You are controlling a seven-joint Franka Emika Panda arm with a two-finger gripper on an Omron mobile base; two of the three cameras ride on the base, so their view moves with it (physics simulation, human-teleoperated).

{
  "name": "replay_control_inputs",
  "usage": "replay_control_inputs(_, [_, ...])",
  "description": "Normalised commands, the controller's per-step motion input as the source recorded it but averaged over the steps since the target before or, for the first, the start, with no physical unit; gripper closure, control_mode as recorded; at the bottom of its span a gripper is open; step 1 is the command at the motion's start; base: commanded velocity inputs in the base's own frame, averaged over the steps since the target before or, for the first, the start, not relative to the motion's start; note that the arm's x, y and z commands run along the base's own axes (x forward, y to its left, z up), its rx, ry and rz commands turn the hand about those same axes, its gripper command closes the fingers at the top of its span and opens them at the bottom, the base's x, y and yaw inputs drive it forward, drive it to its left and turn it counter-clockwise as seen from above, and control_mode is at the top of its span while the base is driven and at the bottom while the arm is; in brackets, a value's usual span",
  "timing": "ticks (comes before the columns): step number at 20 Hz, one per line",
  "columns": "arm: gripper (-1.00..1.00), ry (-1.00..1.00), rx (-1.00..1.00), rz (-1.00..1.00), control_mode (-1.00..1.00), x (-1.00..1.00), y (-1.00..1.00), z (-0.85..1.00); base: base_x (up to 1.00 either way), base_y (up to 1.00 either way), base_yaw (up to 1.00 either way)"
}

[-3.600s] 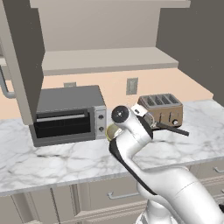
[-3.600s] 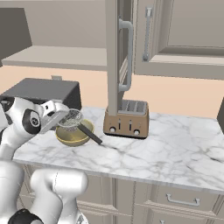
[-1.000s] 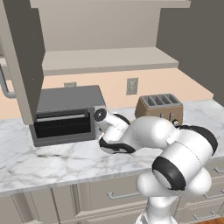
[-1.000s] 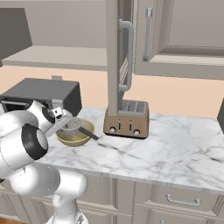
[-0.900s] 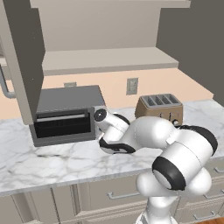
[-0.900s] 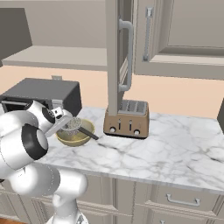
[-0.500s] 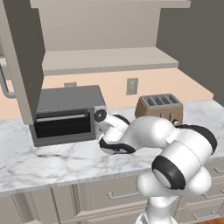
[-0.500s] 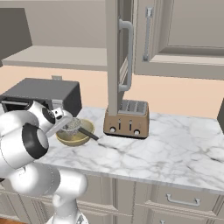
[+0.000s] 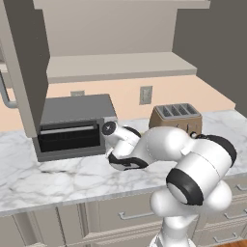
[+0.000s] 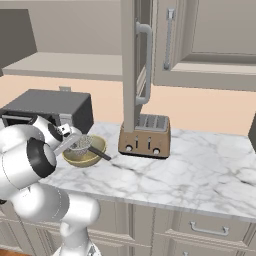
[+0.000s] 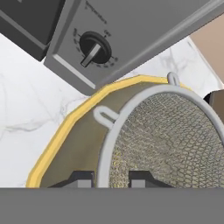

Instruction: Open the cabinet and setup a tea strainer by placing it in the bowl upright.

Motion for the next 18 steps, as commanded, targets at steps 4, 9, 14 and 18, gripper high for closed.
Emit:
replay_control_inputs(4, [-1.0, 0.0, 0.0, 0.0, -1.0, 0.0, 0.0, 0.0, 0.0, 0.0, 0.0])
replay_control_inputs(9, [-1.0, 0.0, 0.0, 0.0, -1.0, 0.0, 0.0, 0.0, 0.0, 0.0, 0.0])
replay_control_inputs(14, [-1.0, 0.0, 0.0, 0.0, -1.0, 0.0, 0.0, 0.0, 0.0, 0.0, 0.0])
replay_control_inputs(18, [-1.0, 0.0, 0.0, 0.0, -1.0, 0.0, 0.0, 0.01, 0.0, 0.0, 0.0])
